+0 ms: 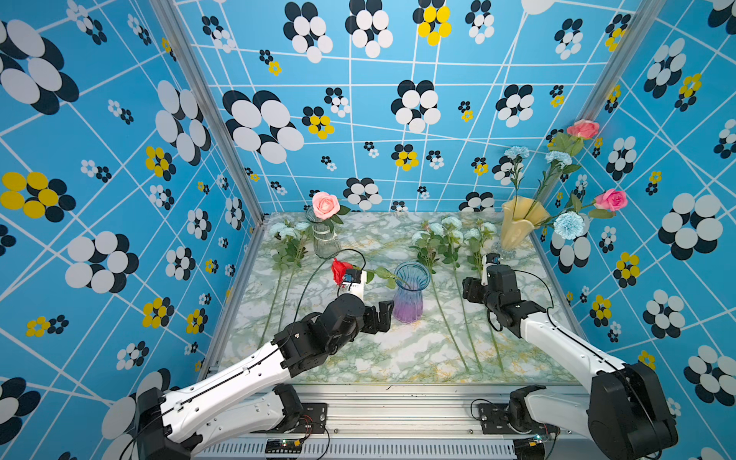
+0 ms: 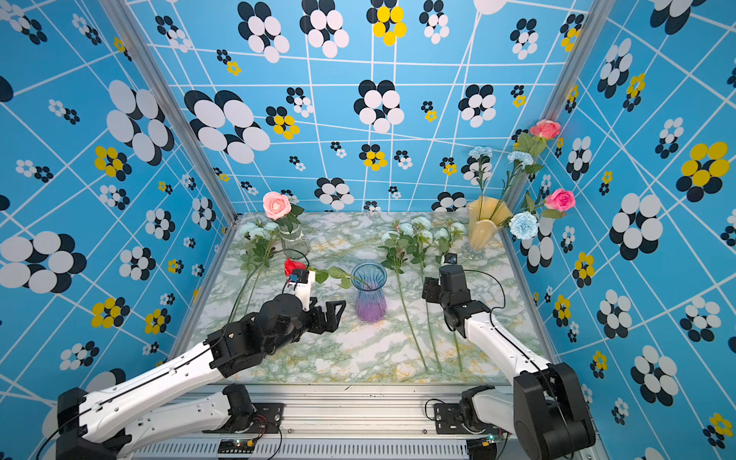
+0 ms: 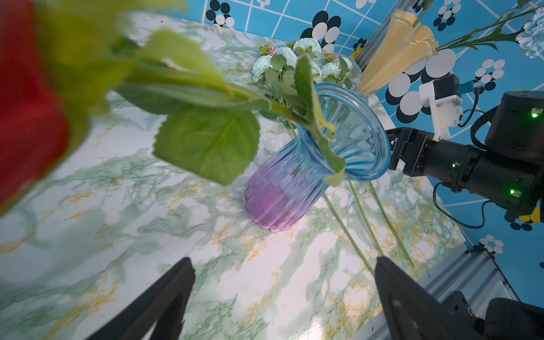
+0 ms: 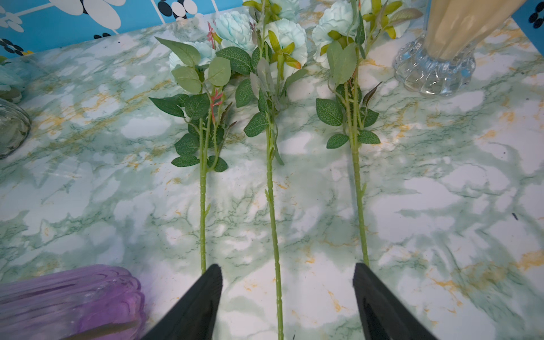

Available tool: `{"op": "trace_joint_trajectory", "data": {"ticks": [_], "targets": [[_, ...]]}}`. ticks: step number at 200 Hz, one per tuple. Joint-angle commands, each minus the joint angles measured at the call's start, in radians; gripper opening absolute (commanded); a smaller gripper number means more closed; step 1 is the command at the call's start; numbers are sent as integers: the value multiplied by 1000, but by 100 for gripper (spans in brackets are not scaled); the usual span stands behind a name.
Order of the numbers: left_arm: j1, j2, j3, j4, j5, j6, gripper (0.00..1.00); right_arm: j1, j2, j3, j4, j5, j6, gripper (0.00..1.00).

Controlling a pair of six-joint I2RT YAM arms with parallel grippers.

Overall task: Pick out blue flowers from the vase
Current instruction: Move the vase to the center of the board.

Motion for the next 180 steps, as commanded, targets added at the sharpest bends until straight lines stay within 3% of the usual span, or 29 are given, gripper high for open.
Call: {"op": "trace_joint_trajectory", "data": {"ticks": [1,79,141,180], "targets": [[59,84,84,73,56,-23,98,8,-25,-21,24,20,14,74],[200,305,314,-59,232,58,89,8,-21,-21,26,22,17,73],[216,441,492,-185,342,162,86,8,-4,-9,20,17,17,73],[216,538,637,-346,354,245,87,8,12,4,13,13,15,73]]}}
